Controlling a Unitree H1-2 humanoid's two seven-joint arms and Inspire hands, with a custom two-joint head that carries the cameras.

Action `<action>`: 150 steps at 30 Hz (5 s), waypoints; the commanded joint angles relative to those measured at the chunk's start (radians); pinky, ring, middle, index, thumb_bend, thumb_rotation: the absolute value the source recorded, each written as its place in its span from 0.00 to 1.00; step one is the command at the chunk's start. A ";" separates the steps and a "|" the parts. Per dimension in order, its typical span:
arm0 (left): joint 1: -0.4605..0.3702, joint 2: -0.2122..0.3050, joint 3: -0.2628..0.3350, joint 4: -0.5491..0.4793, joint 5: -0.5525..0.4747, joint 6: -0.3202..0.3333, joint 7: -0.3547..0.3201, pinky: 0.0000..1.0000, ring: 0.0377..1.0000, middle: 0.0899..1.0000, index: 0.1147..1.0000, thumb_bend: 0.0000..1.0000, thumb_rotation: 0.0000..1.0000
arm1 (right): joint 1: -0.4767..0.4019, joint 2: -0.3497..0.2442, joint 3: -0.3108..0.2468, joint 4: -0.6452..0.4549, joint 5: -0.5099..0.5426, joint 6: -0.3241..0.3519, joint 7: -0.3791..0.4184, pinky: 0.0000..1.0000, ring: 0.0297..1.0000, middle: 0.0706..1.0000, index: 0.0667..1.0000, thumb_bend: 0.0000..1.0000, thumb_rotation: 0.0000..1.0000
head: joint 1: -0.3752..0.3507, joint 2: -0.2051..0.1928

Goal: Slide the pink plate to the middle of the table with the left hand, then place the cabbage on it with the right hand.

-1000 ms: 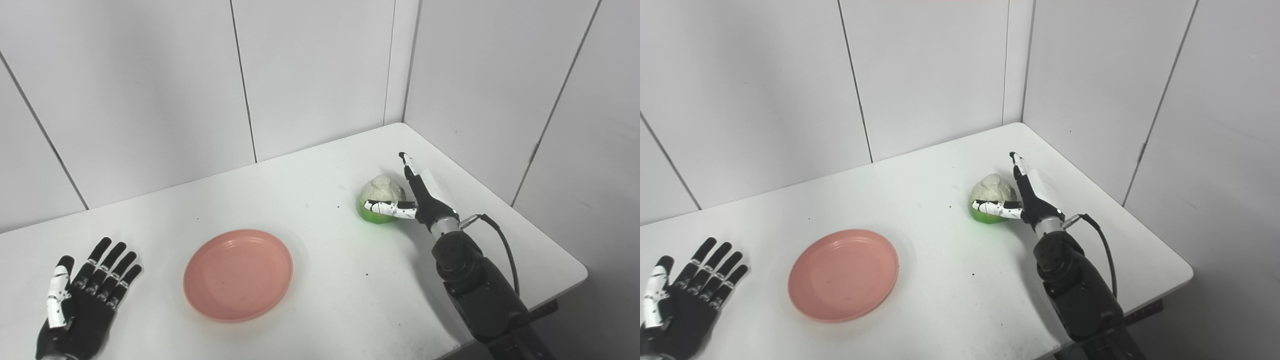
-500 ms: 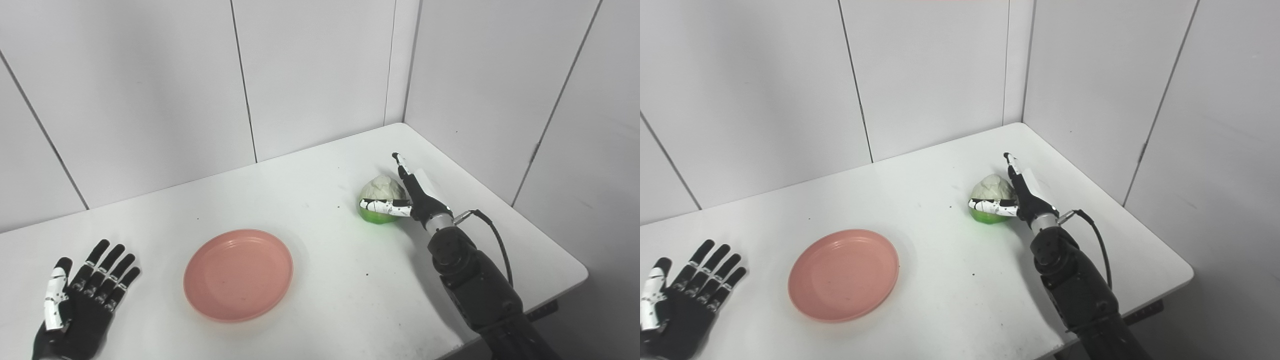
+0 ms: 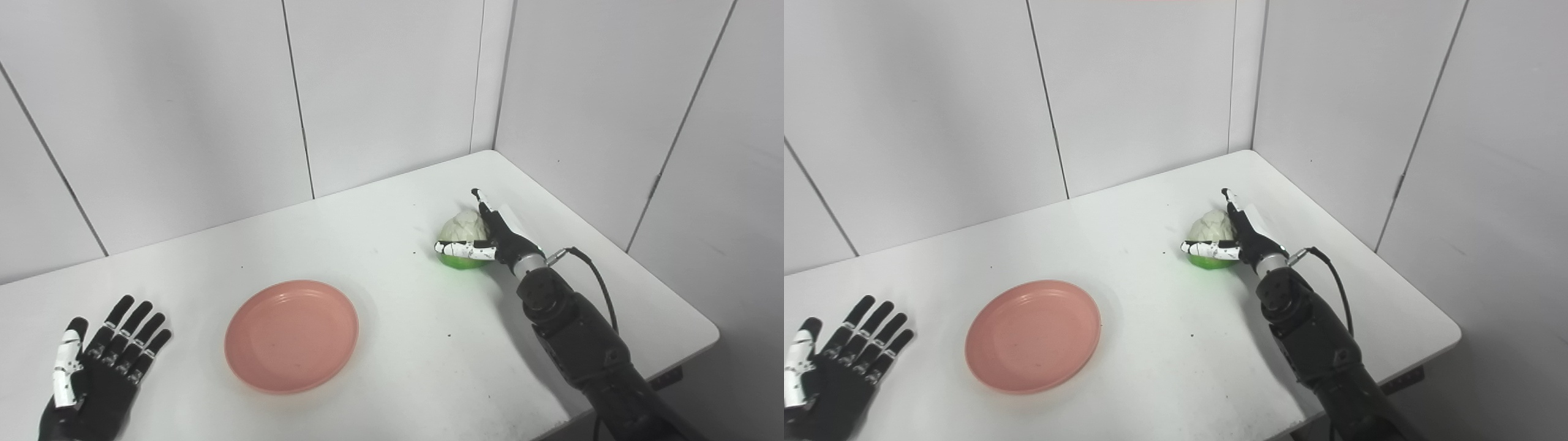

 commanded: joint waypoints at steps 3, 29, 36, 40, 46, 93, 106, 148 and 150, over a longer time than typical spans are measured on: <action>0.003 0.010 -0.006 -0.003 0.006 0.036 0.012 0.92 0.91 0.92 0.92 0.43 1.00 | -0.055 -0.013 -0.008 0.050 0.045 -0.068 0.009 0.87 0.91 0.92 0.96 1.00 0.44 | 0.002 0.000; 0.005 0.010 -0.017 -0.002 -0.001 0.026 -0.021 0.93 0.93 0.94 0.93 0.43 1.00 | -0.149 -0.016 0.137 0.186 0.043 0.003 0.096 0.40 0.44 0.44 0.46 0.53 0.00 | 0.020 0.018; 0.009 0.010 -0.025 -0.007 0.008 0.015 -0.028 0.92 0.92 0.93 0.93 0.43 1.00 | -0.139 -0.012 0.115 0.164 0.046 -0.007 0.064 0.36 0.42 0.44 0.46 0.53 0.00 | 0.026 0.018; 0.010 0.006 -0.024 -0.006 0.008 0.013 -0.022 0.92 0.92 0.94 0.93 0.43 1.00 | -0.127 -0.012 0.101 0.123 0.046 -0.012 0.045 0.38 0.42 0.45 0.45 0.53 0.00 | 0.033 0.019; 0.013 -0.001 -0.032 -0.016 0.018 0.003 -0.014 0.92 0.92 0.93 0.92 0.44 1.00 | -0.125 -0.013 0.083 0.033 0.061 0.003 0.052 0.39 0.43 0.44 0.46 0.53 0.00 | 0.048 0.018; 0.054 -0.218 -0.157 -0.226 0.156 0.073 0.244 0.91 0.92 0.93 0.92 0.44 1.00 | -0.231 0.217 0.325 -0.245 0.001 -0.105 0.258 0.39 0.40 0.43 0.46 0.53 0.00 | 0.500 0.084; 0.052 -0.220 -0.159 -0.248 0.153 0.102 0.258 0.90 0.91 0.92 0.91 0.45 1.00 | -0.198 0.250 0.355 -0.215 -0.015 -0.141 0.260 0.37 0.40 0.42 0.47 0.53 0.00 | 0.483 0.102; 0.057 -0.205 -0.153 -0.279 0.149 0.127 0.258 0.90 0.92 0.93 0.91 0.45 1.00 | -0.098 0.233 0.350 -0.182 -0.044 -0.146 0.261 0.61 0.66 0.68 0.71 0.80 0.17 | 0.437 0.134; 0.056 -0.205 -0.153 -0.279 0.148 0.127 0.259 0.90 0.92 0.93 0.91 0.45 1.00 | -0.099 0.232 0.349 -0.195 -0.040 -0.132 0.277 0.74 0.79 0.83 0.86 0.90 0.32 | 0.437 0.135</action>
